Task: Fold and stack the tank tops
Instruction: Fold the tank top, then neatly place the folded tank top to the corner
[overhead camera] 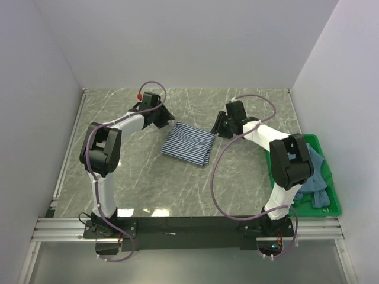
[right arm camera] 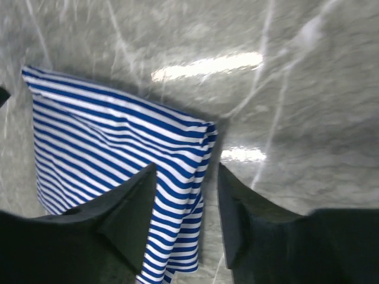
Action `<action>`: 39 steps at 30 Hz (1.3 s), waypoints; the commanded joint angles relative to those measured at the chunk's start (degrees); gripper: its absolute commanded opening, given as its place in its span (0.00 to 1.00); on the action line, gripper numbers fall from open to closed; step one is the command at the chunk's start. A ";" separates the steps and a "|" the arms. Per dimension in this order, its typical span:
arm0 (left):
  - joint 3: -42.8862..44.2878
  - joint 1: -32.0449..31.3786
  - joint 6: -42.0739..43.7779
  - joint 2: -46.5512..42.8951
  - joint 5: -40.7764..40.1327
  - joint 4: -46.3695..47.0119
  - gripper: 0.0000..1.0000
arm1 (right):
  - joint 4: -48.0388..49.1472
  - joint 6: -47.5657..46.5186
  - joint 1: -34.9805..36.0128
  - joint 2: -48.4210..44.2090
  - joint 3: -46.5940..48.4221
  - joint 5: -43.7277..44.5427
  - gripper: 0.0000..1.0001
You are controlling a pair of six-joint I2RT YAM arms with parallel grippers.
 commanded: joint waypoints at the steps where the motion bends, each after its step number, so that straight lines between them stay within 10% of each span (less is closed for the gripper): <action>1: 4.02 0.59 2.37 -4.16 1.25 3.86 0.52 | -2.72 -2.53 -0.42 -2.30 4.47 4.42 0.55; 13: -5.31 -1.60 5.27 -13.14 0.88 -0.88 0.38 | -5.72 2.21 17.77 -9.43 -0.88 16.12 0.50; 29: 14.37 -2.84 8.36 11.11 4.77 -3.34 0.38 | 3.51 3.18 17.95 -0.89 -14.51 8.65 0.42; 39: 12.28 0.85 6.32 6.12 0.55 -5.37 0.51 | 1.23 0.37 17.60 -2.92 -14.86 10.15 0.41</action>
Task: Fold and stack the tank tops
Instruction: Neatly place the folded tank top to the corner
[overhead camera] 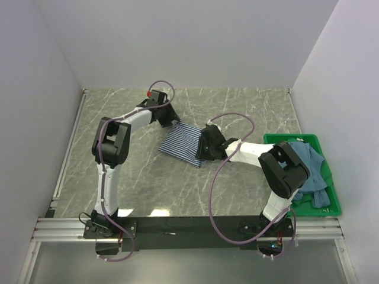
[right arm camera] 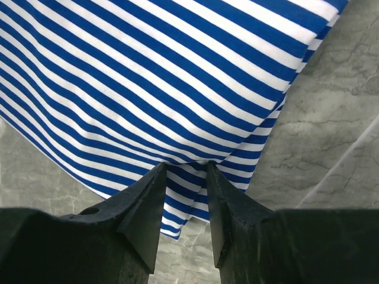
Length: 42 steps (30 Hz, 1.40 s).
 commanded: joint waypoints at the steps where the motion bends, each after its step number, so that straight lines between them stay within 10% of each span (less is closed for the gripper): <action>1: -0.57 2.38 0.56 -6.54 -3.05 -1.52 0.55 | -5.00 -2.60 -0.17 -0.23 -1.95 1.16 0.41; 10: -17.60 4.40 7.84 -20.60 3.85 -3.73 0.79 | -7.55 -5.77 -2.36 -4.26 1.30 -3.32 0.46; 42: -15.70 1.51 24.38 -5.85 9.24 -14.71 0.73 | -5.88 -6.91 -11.51 -22.64 -3.79 -16.59 0.52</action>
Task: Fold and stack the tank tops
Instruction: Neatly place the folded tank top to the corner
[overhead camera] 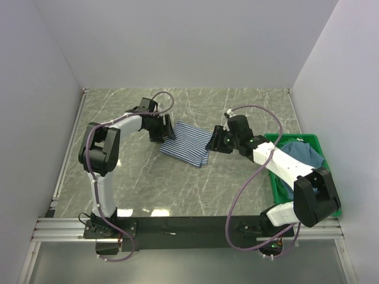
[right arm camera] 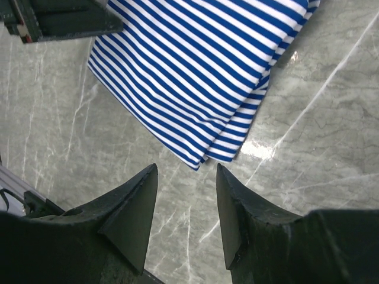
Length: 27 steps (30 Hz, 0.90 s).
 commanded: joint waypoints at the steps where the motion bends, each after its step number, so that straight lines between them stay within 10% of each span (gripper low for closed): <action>1: 0.33 -2.34 3.22 6.85 -4.35 -5.35 0.73 | 1.68 -1.14 -0.82 -2.45 -0.64 -1.62 0.52; 8: 5.34 -3.66 3.93 11.17 -5.76 -7.74 0.65 | 2.03 -1.23 -1.52 -2.45 -1.08 -2.06 0.51; 18: 9.30 -3.31 1.92 12.58 -8.30 -8.27 0.01 | 1.77 -1.32 -1.87 -2.45 -1.08 -1.80 0.51; 27: 8.52 7.49 -8.09 10.12 -11.92 -2.38 0.01 | 1.15 -1.58 -2.22 -1.83 -0.29 -0.92 0.51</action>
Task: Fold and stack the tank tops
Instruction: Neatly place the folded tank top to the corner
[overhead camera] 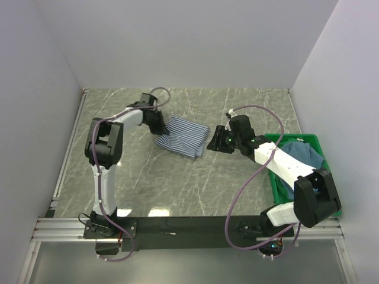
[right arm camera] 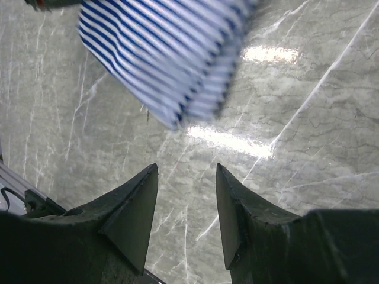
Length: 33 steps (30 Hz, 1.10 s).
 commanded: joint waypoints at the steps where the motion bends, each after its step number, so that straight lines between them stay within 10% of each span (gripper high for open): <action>1: -2.52 8.54 -4.59 1.68 -9.53 1.75 0.01 | 1.11 -0.95 -0.59 -1.26 0.43 0.70 0.51; 11: -14.38 29.37 -28.21 -4.65 -11.63 17.83 0.01 | 2.07 -1.12 -0.59 -0.56 0.34 0.43 0.51; 33: -35.92 38.97 -65.85 -8.70 -19.81 58.34 0.01 | 2.86 -2.35 -0.41 1.46 -0.54 -0.27 0.50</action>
